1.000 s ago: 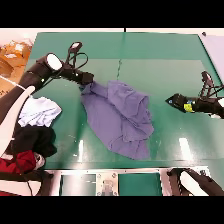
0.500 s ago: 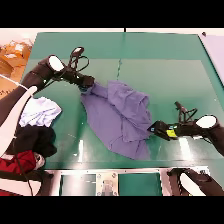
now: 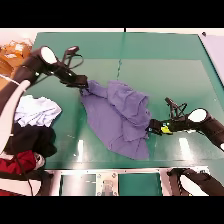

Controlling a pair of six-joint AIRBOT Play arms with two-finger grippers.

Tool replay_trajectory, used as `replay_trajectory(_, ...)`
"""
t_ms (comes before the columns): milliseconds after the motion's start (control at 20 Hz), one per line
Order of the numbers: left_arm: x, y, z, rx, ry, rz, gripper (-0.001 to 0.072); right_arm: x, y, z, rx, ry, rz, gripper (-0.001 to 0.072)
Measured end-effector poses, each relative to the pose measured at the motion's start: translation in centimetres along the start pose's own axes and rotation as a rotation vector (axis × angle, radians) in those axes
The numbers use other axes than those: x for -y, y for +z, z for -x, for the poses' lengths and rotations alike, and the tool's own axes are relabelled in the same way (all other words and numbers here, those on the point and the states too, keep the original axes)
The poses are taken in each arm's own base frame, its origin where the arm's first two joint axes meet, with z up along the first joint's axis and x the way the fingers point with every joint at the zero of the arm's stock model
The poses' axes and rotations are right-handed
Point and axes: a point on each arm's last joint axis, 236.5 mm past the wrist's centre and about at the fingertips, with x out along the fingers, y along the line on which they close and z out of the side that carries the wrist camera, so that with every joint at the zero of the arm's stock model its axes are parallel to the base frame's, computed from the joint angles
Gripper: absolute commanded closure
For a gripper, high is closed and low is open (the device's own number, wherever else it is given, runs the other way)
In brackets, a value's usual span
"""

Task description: Fold the shirts.

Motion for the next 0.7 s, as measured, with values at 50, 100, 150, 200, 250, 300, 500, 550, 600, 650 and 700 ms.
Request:
replay_trajectory(50, -0.5, -0.8, 1.1, -0.028, 0.011, 0.031, 0.0242, -0.1, 0.4, 0.3, 0.01, -0.006, 0.015, 0.0697)
replay_trajectory(100, -0.7, -1.7, 2.0, -0.052, 0.016, 0.056, 0.0242, -0.2, 1.0, 0.5, 0.027, -0.01, 0.025, 0.0697)
replay_trajectory(150, -0.5, -3.1, 2.9, -0.081, 0.016, 0.081, 0.0241, -0.4, 1.6, 0.8, 0.047, -0.013, 0.034, 0.0697)
replay_trajectory(200, -0.2, -4.8, 3.4, -0.11, 0.012, 0.106, 0.0241, -0.5, 2.2, 0.9, 0.067, -0.015, 0.039, 0.0697)
replay_trajectory(250, 0.3, -6.7, 3.6, -0.136, 0.005, 0.136, 0.0241, -0.5, 2.7, 1.1, 0.084, -0.018, 0.044, 0.0697)
replay_trajectory(300, 1.3, -8.9, 3.4, -0.163, -0.011, 0.168, 0.0241, -0.5, 3.2, 1.3, 0.101, -0.019, 0.047, 0.0697)
replay_trajectory(500, 7.9, -18.1, -1.2, -0.246, -0.174, 0.273, 0.0242, -0.8, 5.1, 1.8, 0.179, -0.016, 0.047, 0.0697)
replay_trajectory(550, 9.7, -20.2, -2.6, -0.265, -0.217, 0.299, 0.0242, -0.9, 5.5, 1.9, 0.195, -0.014, 0.047, 0.0697)
replay_trajectory(600, 11.3, -22.2, -4.0, -0.281, -0.253, 0.325, 0.0243, -1.0, 5.8, 2.0, 0.207, -0.011, 0.048, 0.0697)
replay_trajectory(650, 12.6, -23.7, -5.1, -0.281, -0.28, 0.349, 0.0279, -1.1, 6.2, 2.2, 0.219, -0.01, 0.05, 0.0697)
replay_trajectory(700, 13.6, -24.6, -6.0, -0.27, -0.296, 0.367, 0.0345, -1.3, 6.5, 2.4, 0.229, -0.008, 0.052, 0.0697)
